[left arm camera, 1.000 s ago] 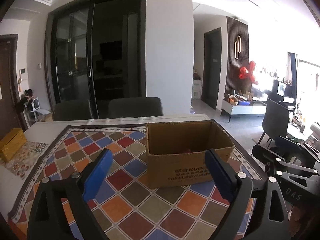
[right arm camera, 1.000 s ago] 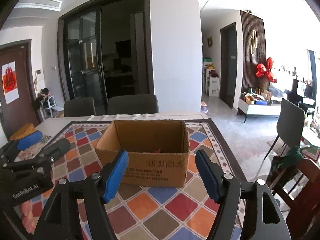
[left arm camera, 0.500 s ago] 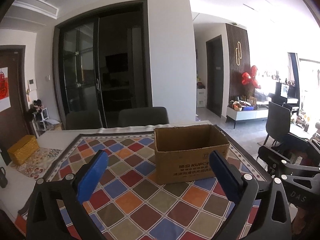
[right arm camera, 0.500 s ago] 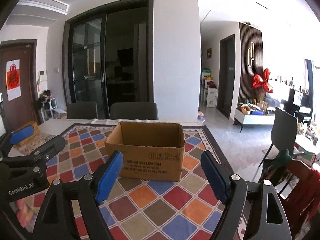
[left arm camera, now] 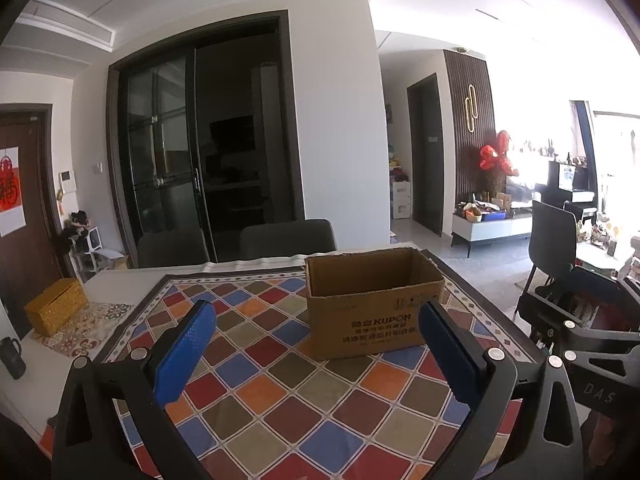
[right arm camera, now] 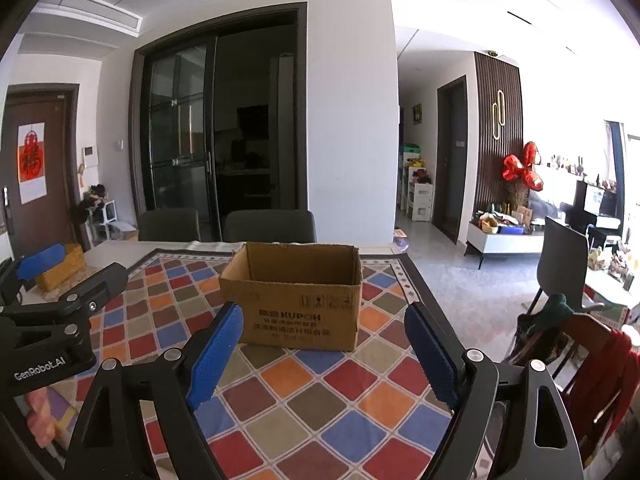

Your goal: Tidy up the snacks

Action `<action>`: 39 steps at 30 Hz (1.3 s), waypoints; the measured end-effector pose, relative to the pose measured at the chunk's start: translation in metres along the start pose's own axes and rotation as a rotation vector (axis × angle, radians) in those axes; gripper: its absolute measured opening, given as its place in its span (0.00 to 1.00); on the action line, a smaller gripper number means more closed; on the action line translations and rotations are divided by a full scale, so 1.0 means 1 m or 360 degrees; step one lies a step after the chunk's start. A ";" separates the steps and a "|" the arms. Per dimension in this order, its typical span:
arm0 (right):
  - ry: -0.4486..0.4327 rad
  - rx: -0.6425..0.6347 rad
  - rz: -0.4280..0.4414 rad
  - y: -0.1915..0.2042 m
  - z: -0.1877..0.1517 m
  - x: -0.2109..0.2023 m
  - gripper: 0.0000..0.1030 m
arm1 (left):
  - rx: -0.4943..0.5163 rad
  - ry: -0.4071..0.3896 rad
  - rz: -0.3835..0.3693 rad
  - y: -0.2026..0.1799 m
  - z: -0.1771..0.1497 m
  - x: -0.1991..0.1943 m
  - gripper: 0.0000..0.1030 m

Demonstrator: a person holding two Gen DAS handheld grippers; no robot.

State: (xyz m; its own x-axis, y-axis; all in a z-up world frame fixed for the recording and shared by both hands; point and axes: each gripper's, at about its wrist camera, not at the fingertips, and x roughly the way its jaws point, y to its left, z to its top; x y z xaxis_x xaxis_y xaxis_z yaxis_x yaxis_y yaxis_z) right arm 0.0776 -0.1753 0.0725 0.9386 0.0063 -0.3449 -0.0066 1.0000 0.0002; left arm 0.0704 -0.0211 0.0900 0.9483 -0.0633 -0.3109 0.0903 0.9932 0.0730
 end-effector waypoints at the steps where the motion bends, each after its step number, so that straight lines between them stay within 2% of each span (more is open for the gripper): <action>1: 0.0001 0.0003 0.0002 -0.001 -0.001 -0.001 0.81 | 0.0003 0.0000 -0.0002 -0.001 -0.001 -0.001 1.00; 39: -0.0002 0.0007 0.0004 -0.004 -0.006 -0.012 0.81 | 0.0012 -0.0001 0.0010 -0.002 -0.006 -0.009 1.00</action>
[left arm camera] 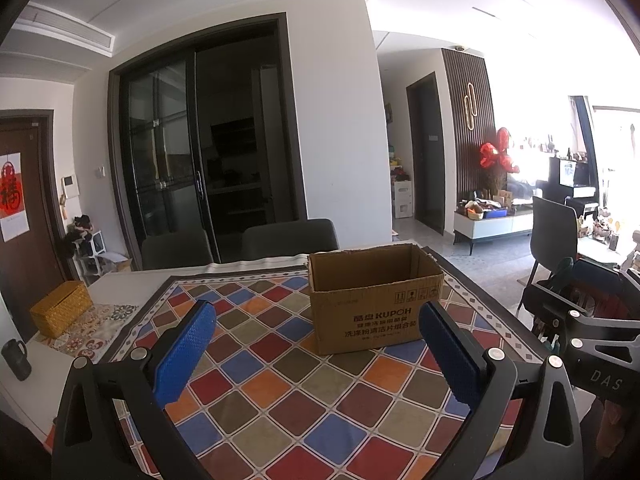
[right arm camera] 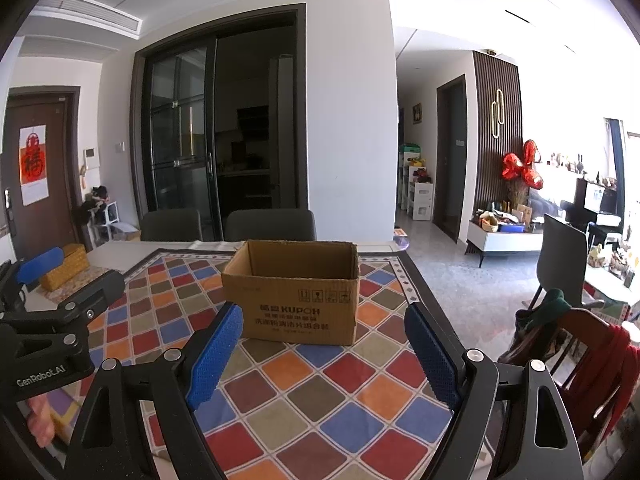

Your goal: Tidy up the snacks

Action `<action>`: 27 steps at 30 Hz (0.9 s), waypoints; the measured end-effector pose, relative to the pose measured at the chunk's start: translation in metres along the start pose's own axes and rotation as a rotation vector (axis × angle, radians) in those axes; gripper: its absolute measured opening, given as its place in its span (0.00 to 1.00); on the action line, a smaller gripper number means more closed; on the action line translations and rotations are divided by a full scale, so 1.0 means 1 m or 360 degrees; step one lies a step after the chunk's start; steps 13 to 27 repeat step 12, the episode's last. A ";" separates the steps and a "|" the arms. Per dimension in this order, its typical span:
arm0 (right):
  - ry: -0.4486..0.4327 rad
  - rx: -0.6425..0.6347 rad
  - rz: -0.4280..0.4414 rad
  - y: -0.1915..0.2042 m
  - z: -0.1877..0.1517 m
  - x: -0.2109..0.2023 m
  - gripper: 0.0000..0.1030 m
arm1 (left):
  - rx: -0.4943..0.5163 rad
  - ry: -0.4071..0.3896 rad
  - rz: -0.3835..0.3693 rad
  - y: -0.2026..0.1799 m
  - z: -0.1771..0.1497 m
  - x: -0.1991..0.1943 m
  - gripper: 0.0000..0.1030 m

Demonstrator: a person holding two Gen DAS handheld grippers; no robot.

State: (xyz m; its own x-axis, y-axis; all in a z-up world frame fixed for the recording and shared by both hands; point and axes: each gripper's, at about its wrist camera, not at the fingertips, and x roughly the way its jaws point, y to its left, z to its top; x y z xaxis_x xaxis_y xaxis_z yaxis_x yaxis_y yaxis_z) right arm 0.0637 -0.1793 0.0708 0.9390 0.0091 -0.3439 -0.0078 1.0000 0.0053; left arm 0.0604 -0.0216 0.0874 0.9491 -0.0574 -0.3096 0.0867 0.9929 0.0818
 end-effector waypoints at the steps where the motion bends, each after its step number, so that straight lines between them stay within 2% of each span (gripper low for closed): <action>1: 0.0000 0.0002 0.0003 0.000 0.000 0.000 0.81 | 0.0000 0.0001 -0.0001 0.000 0.000 0.000 1.00; 27: 0.0010 0.0000 0.0014 0.002 -0.001 0.000 0.81 | -0.0004 0.0013 0.0002 0.004 0.001 -0.001 1.00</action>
